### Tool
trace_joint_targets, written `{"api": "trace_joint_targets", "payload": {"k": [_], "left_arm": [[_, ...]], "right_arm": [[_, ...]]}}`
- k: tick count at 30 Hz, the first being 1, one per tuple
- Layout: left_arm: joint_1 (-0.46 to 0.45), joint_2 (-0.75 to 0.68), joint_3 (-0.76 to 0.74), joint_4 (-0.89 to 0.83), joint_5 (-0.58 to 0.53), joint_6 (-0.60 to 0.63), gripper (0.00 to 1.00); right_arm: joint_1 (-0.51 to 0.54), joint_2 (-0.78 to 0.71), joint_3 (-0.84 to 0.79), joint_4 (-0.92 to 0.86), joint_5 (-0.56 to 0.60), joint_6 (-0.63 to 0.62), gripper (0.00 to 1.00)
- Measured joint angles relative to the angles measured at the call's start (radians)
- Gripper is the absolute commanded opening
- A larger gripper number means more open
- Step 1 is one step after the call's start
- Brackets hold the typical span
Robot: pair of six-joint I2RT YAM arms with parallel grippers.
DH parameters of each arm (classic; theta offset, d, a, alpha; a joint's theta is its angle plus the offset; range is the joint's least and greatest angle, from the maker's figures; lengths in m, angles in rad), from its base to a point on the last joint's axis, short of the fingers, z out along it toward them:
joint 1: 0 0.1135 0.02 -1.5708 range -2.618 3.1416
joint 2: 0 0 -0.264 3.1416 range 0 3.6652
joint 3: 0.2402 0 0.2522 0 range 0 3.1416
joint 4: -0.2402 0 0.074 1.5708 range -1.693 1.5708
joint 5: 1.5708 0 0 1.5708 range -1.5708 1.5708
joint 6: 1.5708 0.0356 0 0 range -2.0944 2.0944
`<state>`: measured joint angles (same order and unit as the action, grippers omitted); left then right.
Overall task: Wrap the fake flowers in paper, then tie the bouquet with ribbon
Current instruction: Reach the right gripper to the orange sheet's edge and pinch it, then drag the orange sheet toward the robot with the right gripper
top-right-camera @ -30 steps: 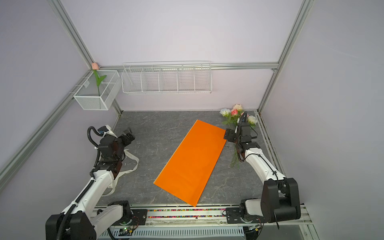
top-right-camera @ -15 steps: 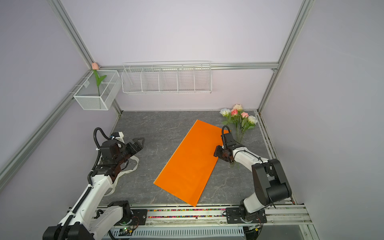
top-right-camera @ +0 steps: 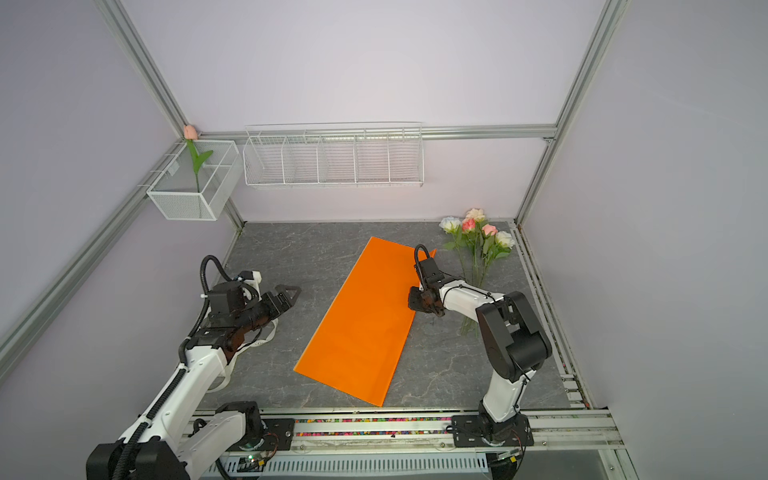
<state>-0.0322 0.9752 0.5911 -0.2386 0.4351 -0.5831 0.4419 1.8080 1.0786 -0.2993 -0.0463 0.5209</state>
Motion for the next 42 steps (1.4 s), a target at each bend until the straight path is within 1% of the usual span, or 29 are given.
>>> {"api": "trace_joint_targets", "payload": {"k": [5,11,13,16,18,19,20,21,22,23,24,26,28,31,32,33,35,37,40,42], "left_arm": [[-0.008,-0.008,0.000,-0.032,-0.004,0.000,1.00],[-0.039,-0.027,0.000,-0.049,-0.013,0.000,1.00],[-0.057,-0.027,0.000,-0.055,-0.020,0.000,1.00],[-0.080,-0.027,0.000,-0.066,-0.031,0.000,1.00],[-0.087,-0.027,0.000,-0.071,-0.036,-0.001,1.00],[-0.089,-0.027,0.000,-0.073,-0.039,-0.001,1.00],[-0.089,-0.027,0.000,-0.075,-0.039,-0.001,0.99],[-0.089,-0.027,0.000,-0.077,-0.039,-0.001,0.99],[-0.090,-0.027,0.000,-0.080,-0.039,-0.001,0.99],[-0.091,-0.027,0.000,-0.082,-0.039,0.000,0.97],[-0.093,-0.027,0.000,-0.086,-0.039,0.000,0.96],[-0.095,-0.029,0.000,-0.093,-0.038,0.000,0.93],[-0.096,-0.034,0.000,-0.098,-0.037,-0.005,0.89],[-0.098,-0.041,-0.001,-0.107,-0.037,-0.020,0.85],[-0.099,-0.044,-0.004,-0.110,-0.039,-0.027,0.82],[-0.099,-0.048,-0.008,-0.112,-0.041,-0.034,0.80],[-0.099,-0.055,-0.016,-0.132,-0.060,-0.043,0.80],[-0.100,-0.063,-0.016,-0.173,-0.115,-0.050,0.80],[-0.100,-0.086,-0.016,-0.230,-0.217,-0.061,0.80],[-0.100,-0.105,-0.016,-0.262,-0.280,-0.067,0.80]], "right_arm": [[-0.002,0.159,0.187,-0.019,-0.056,-0.158,0.13],[-0.002,0.294,0.380,-0.090,-0.126,-0.377,0.13],[0.000,0.345,0.467,-0.127,-0.133,-0.441,0.13],[0.004,0.427,0.610,-0.183,-0.103,-0.507,0.14],[0.006,0.472,0.679,-0.203,-0.066,-0.532,0.18],[0.007,0.489,0.704,-0.213,-0.045,-0.537,0.24],[0.008,0.502,0.732,-0.229,-0.027,-0.537,0.24],[0.008,0.516,0.763,-0.249,-0.004,-0.529,0.28],[0.010,0.537,0.814,-0.290,0.023,-0.520,0.40],[0.010,0.552,0.851,-0.314,0.046,-0.511,0.49],[0.011,0.556,0.864,-0.327,0.061,-0.499,0.52],[0.012,0.519,0.834,-0.344,0.081,-0.481,0.58],[0.018,0.432,0.746,-0.346,0.093,-0.457,0.58],[0.057,0.225,0.572,-0.338,0.109,-0.430,0.58],[0.084,0.140,0.501,-0.303,0.106,-0.422,0.58],[0.119,0.061,0.438,-0.279,0.103,-0.416,0.58],[0.214,-0.070,0.329,-0.231,0.105,-0.405,0.58],[0.342,-0.140,0.252,-0.198,0.111,-0.388,0.57],[0.520,-0.121,0.197,-0.178,0.140,-0.355,0.56],[0.609,-0.075,0.184,-0.181,0.163,-0.330,0.56]]}}
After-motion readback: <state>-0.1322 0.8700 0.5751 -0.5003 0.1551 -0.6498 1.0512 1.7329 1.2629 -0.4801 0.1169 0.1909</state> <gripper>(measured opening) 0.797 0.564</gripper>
